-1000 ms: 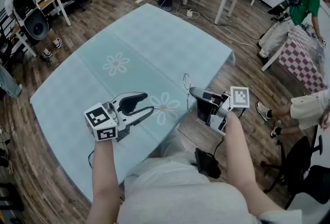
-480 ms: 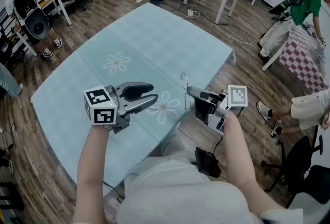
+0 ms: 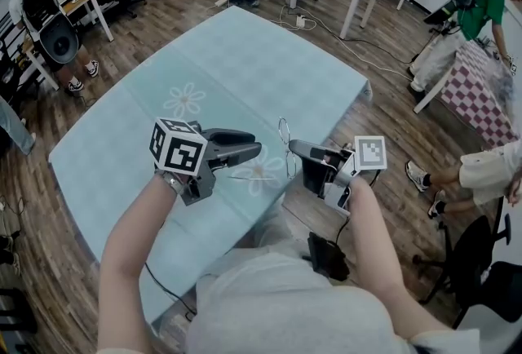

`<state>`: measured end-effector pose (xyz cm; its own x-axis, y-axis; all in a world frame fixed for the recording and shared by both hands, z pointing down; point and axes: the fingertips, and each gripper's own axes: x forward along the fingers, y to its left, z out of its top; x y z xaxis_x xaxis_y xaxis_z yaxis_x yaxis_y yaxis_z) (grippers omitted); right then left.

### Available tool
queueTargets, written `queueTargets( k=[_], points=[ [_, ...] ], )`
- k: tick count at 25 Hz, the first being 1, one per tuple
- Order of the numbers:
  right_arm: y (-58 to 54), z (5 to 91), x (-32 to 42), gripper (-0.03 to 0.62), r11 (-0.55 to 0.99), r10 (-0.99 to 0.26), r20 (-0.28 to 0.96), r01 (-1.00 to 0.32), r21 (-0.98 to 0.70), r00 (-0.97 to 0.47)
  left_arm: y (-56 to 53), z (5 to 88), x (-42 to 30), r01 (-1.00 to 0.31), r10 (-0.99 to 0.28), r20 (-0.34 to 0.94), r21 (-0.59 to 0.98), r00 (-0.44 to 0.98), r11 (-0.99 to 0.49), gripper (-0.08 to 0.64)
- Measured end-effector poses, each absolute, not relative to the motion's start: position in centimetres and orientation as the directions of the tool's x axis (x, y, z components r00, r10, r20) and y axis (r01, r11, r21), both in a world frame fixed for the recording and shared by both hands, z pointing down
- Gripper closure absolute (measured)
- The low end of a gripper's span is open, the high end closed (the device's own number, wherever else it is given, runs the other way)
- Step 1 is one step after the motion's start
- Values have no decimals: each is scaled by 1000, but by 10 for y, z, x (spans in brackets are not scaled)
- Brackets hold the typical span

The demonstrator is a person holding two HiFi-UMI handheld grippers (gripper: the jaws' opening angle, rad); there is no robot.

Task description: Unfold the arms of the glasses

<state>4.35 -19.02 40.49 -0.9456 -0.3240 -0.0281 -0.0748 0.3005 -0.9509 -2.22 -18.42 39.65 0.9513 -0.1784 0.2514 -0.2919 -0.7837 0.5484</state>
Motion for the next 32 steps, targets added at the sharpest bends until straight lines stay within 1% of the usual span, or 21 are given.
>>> queueTargets(
  k=[6,10,14,15,23,32],
  points=[
    [-184,410,39,581,302,-311,-26,-73,-950,-950,-186,401,-4,-271,-100,285,663,953,-698,434],
    [-182,415,38,581,311,-304,-8,-91,-946,-953,-192,407,5,-318,-101,331,709,938,-629,434],
    [-189,414,43,581,322,-300,4,-105,-941,-954,-204,405,17,-368,-125,366,729,922,-578,482],
    [-190,414,43,581,321,-299,4,-105,-941,-954,-204,403,20,-369,-125,366,734,922,-570,482],
    [-185,413,38,581,328,-297,2,-103,-939,-955,-193,416,29,-470,-122,489,695,864,-544,480],
    [-189,412,43,581,324,-315,-10,-98,-941,-949,-199,418,32,-491,-133,499,706,856,-510,483]
  ],
)
